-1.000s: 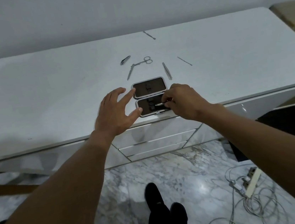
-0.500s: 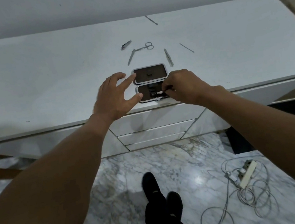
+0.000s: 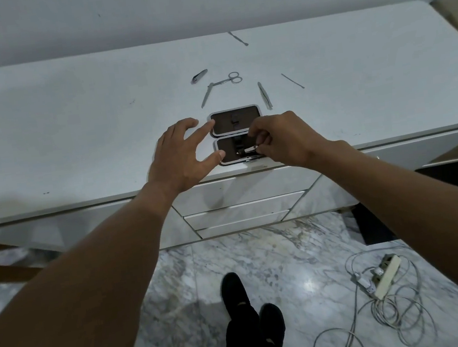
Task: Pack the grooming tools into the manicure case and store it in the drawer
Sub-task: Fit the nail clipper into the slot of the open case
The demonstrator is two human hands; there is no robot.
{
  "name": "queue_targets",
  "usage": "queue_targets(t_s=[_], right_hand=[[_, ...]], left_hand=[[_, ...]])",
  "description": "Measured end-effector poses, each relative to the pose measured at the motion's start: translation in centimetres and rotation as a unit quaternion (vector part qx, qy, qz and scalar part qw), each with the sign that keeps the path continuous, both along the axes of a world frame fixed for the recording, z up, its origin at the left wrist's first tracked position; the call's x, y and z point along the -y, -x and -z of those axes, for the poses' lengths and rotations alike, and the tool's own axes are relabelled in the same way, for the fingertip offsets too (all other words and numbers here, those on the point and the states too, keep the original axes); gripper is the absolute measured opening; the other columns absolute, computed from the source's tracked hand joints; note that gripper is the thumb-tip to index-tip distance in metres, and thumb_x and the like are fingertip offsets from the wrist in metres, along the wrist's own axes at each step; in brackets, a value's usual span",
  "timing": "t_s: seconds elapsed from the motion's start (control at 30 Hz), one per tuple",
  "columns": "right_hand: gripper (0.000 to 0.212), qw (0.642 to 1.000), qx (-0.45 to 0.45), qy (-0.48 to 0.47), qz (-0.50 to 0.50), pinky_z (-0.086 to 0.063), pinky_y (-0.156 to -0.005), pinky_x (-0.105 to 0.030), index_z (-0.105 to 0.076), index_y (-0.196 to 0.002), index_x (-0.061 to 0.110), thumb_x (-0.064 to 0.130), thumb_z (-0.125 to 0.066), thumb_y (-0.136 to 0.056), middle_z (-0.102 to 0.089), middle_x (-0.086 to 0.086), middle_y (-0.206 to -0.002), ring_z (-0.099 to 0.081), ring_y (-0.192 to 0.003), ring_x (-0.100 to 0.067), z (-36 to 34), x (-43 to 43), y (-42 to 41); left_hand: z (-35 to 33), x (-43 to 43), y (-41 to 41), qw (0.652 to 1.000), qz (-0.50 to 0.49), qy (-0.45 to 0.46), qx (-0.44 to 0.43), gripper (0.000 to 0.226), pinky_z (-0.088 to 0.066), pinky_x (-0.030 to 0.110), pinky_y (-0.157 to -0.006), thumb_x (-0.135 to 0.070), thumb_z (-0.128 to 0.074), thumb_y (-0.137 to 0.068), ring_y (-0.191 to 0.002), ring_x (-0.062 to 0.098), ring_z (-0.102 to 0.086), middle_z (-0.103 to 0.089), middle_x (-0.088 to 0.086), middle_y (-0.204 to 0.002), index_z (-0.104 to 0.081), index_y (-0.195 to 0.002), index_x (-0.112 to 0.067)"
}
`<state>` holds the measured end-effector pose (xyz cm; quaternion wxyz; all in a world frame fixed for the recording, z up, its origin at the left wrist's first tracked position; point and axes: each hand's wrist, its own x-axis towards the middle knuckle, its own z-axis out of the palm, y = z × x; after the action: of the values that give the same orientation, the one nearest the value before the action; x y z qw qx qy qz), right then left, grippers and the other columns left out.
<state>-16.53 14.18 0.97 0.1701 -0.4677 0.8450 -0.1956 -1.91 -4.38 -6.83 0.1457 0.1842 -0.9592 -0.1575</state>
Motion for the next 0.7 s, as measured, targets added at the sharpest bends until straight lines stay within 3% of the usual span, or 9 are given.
queue_targets(t_s=[0.3,0.7], right_hand=[[0.032,0.999,0.034,0.020,0.004,-0.056,-0.078,-0.036,-0.062,-0.113,0.009,-0.001,-0.065,-0.082,-0.073,-0.007,-0.089,-0.068,-0.082,-0.026,0.2,0.5,-0.2],[0.035,0.999,0.048,0.018,-0.007,-0.057,-0.083,-0.036,-0.061,-0.115,0.012,0.002,-0.068,-0.082,-0.072,-0.007,-0.093,-0.068,-0.083,-0.023,0.2,1.0,-0.4]], left_hand=[[-0.1,0.0,0.0,1.000,-0.001,0.004,0.006,0.067,-0.035,0.042,-0.106,-0.068,-0.043,-0.085,-0.131,0.022,-0.041,-0.047,0.004,-0.139,-0.044,-0.144,-0.035],[-0.1,0.0,-0.1,1.000,-0.002,0.000,0.003,0.067,-0.034,0.041,-0.106,-0.068,-0.044,-0.085,-0.131,0.021,-0.040,-0.047,0.003,-0.139,-0.044,-0.144,-0.036]])
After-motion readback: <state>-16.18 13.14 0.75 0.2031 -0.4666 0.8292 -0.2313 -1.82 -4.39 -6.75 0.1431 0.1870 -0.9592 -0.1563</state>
